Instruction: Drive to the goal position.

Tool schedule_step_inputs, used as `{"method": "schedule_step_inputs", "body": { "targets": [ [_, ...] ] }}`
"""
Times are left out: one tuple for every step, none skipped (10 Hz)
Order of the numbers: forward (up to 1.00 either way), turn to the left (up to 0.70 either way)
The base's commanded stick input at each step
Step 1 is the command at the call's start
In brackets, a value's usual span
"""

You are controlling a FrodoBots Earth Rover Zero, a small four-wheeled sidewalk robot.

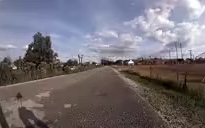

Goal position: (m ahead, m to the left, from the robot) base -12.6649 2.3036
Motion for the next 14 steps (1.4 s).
{"method": "schedule_step_inputs", "body": {
  "targets": [
    [0.06,0.00],
    [0.06,0.00],
    [0.06,0.00],
    [0.06,0.00],
    [0.06,0.00],
    [0.06,0.00],
    [0.06,0.00],
    [0.06,0.00],
    [0.06,0.00],
    [0.06,0.00],
    [0.06,0.00],
    [0.06,0.00],
    [0.06,0.00],
    [0.06,0.00]
  ]
}}
